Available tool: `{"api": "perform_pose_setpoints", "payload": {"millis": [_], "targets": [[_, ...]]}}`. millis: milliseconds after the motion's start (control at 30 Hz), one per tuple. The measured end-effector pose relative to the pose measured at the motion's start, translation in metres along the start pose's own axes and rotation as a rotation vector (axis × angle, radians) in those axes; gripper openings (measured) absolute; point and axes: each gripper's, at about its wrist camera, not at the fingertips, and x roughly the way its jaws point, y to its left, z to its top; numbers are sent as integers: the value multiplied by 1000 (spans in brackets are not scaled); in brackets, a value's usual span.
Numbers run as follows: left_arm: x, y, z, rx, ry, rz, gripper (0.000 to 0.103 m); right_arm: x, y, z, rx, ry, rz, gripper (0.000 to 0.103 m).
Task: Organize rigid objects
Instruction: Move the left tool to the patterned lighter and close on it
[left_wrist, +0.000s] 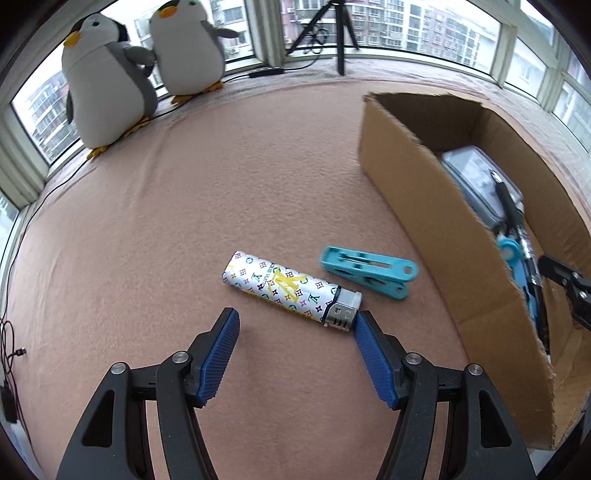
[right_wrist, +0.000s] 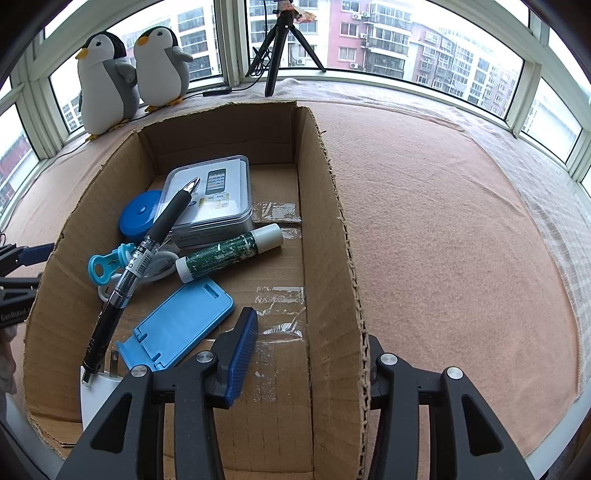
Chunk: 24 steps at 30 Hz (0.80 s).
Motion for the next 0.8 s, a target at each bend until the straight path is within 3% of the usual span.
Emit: {"api": "perform_pose_setpoints", "payload": {"millis": [300,500,700,800], "targets": [[4,55,5,-85,15,40,69,0,0,0,0,0,0,41],[-11,74,12,-187,0,-76,69,0,0,0,0,0,0,41],[4,83,35,-325,39,-148,68,0,-2,1,4,0,3,41],[12,82,42,-356,59,-159,61,0,-3,2,4,0,3,41]]}}
